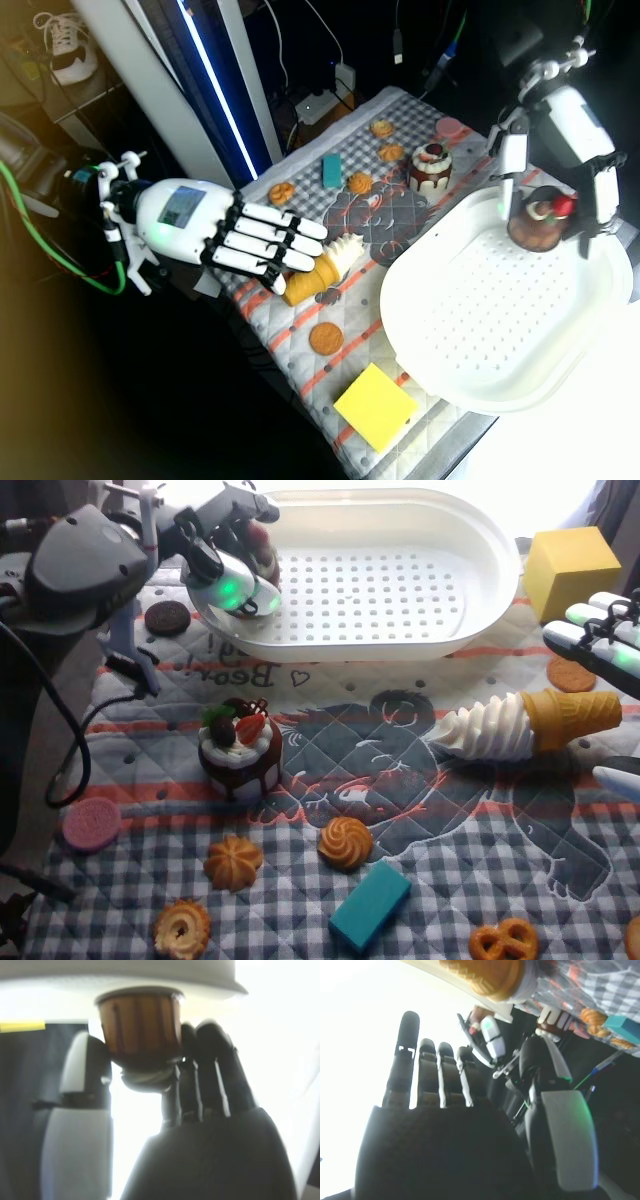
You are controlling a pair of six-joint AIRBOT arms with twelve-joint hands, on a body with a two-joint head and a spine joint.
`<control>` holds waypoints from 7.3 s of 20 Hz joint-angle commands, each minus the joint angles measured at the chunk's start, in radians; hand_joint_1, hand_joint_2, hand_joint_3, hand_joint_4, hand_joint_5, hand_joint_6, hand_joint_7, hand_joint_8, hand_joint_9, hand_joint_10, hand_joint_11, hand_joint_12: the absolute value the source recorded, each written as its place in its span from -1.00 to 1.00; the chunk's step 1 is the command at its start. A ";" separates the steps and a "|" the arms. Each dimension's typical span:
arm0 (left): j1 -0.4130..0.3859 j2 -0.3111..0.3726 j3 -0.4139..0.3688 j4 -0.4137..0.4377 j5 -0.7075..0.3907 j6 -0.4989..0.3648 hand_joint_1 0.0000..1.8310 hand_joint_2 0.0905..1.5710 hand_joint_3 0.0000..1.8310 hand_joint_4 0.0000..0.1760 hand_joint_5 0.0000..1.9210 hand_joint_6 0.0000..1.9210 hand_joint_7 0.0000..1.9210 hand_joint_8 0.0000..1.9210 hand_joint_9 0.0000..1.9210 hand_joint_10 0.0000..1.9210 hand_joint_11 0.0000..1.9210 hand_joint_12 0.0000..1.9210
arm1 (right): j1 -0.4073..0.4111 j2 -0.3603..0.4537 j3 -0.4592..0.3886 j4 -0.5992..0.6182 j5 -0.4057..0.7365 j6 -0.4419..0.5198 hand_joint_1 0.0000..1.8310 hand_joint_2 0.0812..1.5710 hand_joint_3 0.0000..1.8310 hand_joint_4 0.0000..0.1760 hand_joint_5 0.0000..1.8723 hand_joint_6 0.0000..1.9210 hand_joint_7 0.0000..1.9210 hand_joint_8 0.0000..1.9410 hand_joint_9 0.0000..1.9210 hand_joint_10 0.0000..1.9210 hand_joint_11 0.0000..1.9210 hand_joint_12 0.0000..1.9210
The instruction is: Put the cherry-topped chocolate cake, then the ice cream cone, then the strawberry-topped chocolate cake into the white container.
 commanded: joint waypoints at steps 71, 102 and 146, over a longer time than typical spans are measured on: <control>0.628 0.529 -0.672 0.721 -1.147 -1.025 -0.07 0.65 -1.00 0.95 -1.00 -1.00 -1.00 -1.00 -1.00 -1.00 -1.00 -0.69 | 0.751 -0.438 0.547 -0.037 -0.572 -0.109 0.29 0.60 -0.99 -1.00 -0.27 0.24 -0.22 0.73 -0.40 0.86 -0.67 1.00; 0.667 0.569 -0.676 0.713 -0.974 -1.039 -0.21 0.33 -1.00 -0.16 -0.96 -1.00 -0.97 -1.00 -0.96 -0.99 -1.00 -0.39 | 0.296 -0.058 0.137 -0.037 -0.162 -0.001 -0.44 0.49 -0.99 -0.96 -1.00 -1.00 -1.00 -1.00 -0.98 -0.93 -1.00 -0.34; 0.111 0.377 -0.461 0.949 -0.259 -0.723 0.40 0.65 -1.00 -1.00 -0.78 0.71 -0.38 0.72 -0.45 1.00 -0.28 1.00 | -0.024 0.024 0.021 -0.010 0.123 0.099 -0.39 0.68 -1.00 -1.00 -1.00 -1.00 -1.00 -1.00 -1.00 -0.85 -1.00 -0.02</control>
